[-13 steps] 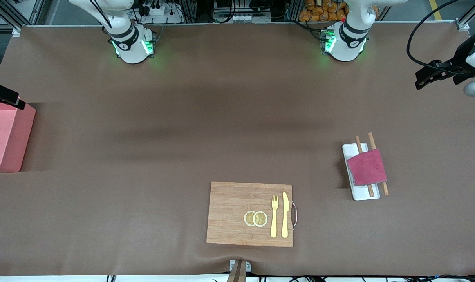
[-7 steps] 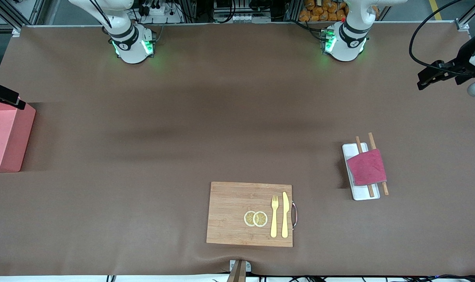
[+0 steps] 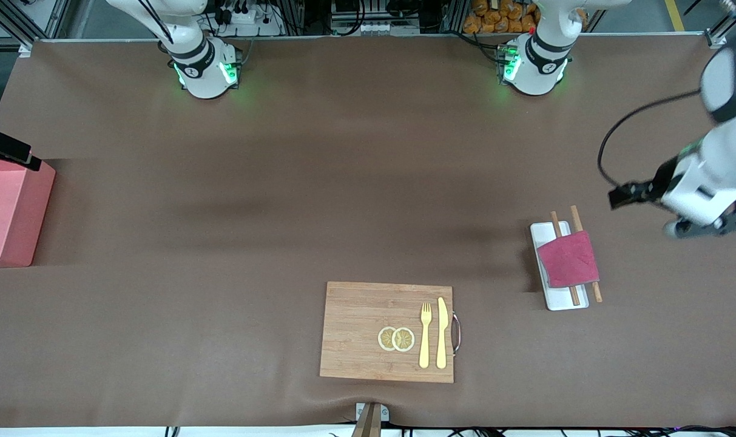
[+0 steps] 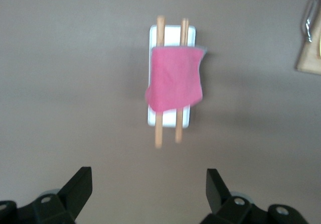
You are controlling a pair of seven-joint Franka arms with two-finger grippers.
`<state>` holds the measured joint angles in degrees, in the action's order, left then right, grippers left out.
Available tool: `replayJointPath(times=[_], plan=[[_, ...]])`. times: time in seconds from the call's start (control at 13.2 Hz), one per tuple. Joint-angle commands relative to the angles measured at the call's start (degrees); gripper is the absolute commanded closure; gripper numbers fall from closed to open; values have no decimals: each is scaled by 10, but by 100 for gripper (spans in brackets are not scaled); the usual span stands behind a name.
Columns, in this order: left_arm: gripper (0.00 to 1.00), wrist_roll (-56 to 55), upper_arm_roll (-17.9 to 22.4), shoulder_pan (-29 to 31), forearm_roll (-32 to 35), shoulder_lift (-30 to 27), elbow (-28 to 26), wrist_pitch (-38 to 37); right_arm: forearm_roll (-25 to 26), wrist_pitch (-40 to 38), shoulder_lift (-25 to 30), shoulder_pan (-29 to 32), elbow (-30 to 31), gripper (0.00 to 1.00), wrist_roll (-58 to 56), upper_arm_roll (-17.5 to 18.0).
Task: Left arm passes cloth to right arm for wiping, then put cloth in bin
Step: 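Lower the left gripper onto the pink cloth and grasp it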
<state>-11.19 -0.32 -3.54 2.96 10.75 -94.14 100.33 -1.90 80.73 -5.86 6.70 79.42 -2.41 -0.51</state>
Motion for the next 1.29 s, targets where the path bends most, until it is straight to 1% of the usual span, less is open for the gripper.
replayJointPath(times=[0.0,0.08,0.23,0.3,0.45,0.53,0.61,0.76,0.83,0.91,1.06,1.21], plan=[[0,-5,-4,3,-5,-18,-101,117,1,-2,-2,-10,-3,0,-1,1],[0,-7,-4,2,-5,-9,-116,146,1,-2,-5,-10,-3,0,-1,1],[9,-8,-4,6,-5,19,-129,173,1,-1,-6,-10,-3,0,1,1],[10,-8,-3,7,-5,29,-135,187,1,-1,-6,-10,-3,0,1,1],[17,-9,-3,13,-5,38,-165,237,-3,-2,-15,-19,-3,0,4,1],[24,-9,-3,19,-5,40,-179,263,-5,-2,-22,-25,-3,0,4,2],[27,-9,-3,19,-5,46,-188,283,-6,-5,-34,-33,-3,0,1,2],[31,-9,-3,20,-5,62,-189,301,-9,-4,-62,-55,-3,0,0,2],[36,-9,-3,20,-6,66,-188,307,-22,-2,-82,-63,-5,0,-1,3],[42,-9,-3,20,-6,73,-189,315,-27,1,-93,-76,-6,0,-1,2],[52,-9,-3,20,-6,77,-188,321,-28,18,-102,-96,-6,0,-1,2],[62,-9,-3,20,-6,76,-187,321,-28,19,-107,-118,-5,0,-1,2]])
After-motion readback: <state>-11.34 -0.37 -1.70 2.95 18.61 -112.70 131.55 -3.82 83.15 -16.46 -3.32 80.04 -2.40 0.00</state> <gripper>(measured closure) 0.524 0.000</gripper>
